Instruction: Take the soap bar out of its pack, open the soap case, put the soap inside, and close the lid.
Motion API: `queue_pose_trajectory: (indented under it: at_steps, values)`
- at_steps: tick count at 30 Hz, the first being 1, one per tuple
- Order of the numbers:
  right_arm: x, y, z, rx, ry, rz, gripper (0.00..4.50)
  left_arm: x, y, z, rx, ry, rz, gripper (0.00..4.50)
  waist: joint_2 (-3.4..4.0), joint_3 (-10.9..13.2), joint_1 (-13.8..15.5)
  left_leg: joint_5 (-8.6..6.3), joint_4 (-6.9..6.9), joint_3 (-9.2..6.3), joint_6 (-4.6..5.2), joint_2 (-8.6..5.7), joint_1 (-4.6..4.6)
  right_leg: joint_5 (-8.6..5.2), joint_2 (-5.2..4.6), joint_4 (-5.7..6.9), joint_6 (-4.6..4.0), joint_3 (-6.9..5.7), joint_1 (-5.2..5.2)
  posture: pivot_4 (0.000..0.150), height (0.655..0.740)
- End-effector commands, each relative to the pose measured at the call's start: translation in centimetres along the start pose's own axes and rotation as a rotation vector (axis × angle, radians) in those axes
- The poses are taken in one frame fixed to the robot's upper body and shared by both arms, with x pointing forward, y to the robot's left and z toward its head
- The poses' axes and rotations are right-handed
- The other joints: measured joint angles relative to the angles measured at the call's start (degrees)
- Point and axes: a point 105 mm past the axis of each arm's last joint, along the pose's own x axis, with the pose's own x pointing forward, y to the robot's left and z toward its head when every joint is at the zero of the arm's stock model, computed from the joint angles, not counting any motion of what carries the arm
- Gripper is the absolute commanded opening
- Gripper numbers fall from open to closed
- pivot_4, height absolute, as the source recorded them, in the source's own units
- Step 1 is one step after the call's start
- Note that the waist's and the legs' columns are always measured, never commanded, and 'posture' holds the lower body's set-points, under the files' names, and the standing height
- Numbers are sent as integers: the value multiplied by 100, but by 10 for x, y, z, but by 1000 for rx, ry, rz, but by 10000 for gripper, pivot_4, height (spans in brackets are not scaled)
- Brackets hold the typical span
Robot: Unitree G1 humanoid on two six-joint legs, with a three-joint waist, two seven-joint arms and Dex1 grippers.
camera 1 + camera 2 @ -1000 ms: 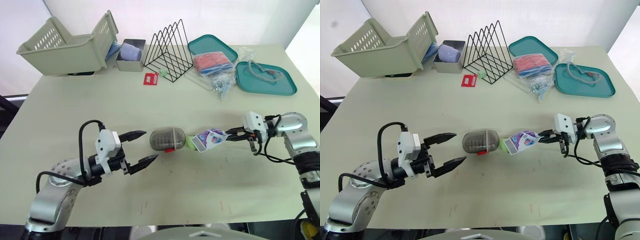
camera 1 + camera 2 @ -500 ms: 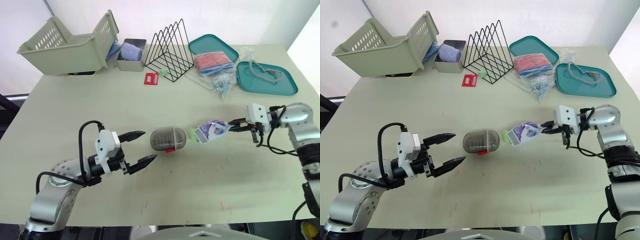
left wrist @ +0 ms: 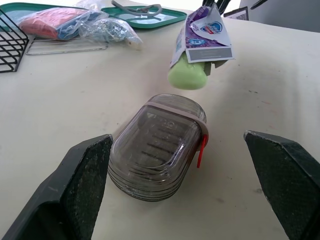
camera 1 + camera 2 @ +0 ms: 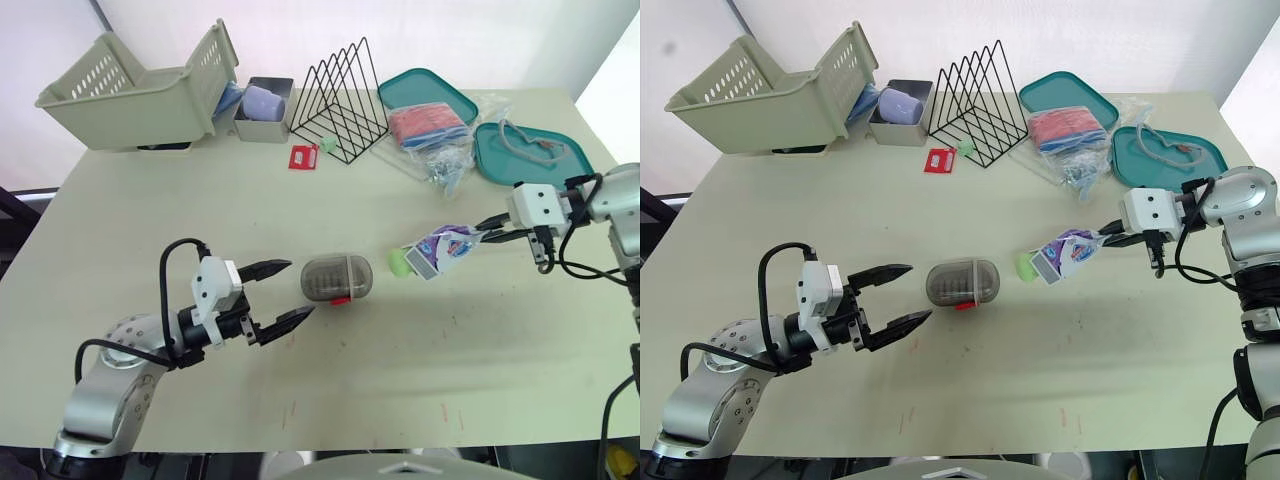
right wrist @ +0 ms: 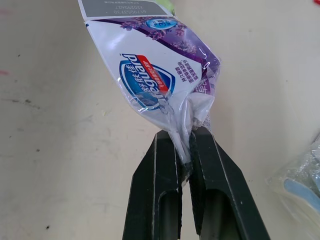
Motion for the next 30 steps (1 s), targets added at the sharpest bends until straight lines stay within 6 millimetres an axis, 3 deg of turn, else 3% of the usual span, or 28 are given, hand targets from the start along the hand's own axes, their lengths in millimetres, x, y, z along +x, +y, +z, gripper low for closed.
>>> queue_pose_trajectory:
  at_steps: [1,9,16,24,30]
  values:
    - [-15,-1,0,-46,55,-12,536,0,0,4,13,-6,-1,45000,0,0,2,0,0,0,0,0,0,0,-1,0,0,0,0,1500,7400]
    - [-24,-1,-8,-53,110,-18,536,1,0,4,10,1,-10,45000,1,1,-3,0,0,1,0,0,1,0,0,0,0,0,0,1500,7400]
    - [-62,9,-37,104,146,-99,536,2,3,6,15,2,-22,45000,5,3,36,0,0,5,0,-2,0,0,-4,-2,-1,1,0,1500,7400]
    - [-82,-3,-50,357,1,-378,536,7,-2,12,20,-36,-81,45000,10,6,-30,0,-2,10,0,0,9,0,2,2,-1,12,0,1500,7400]
    - [-89,-5,-87,636,29,-677,536,6,-12,13,29,-32,-145,45000,10,6,13,0,-1,11,0,-2,4,0,0,0,-1,13,1,1500,7400]
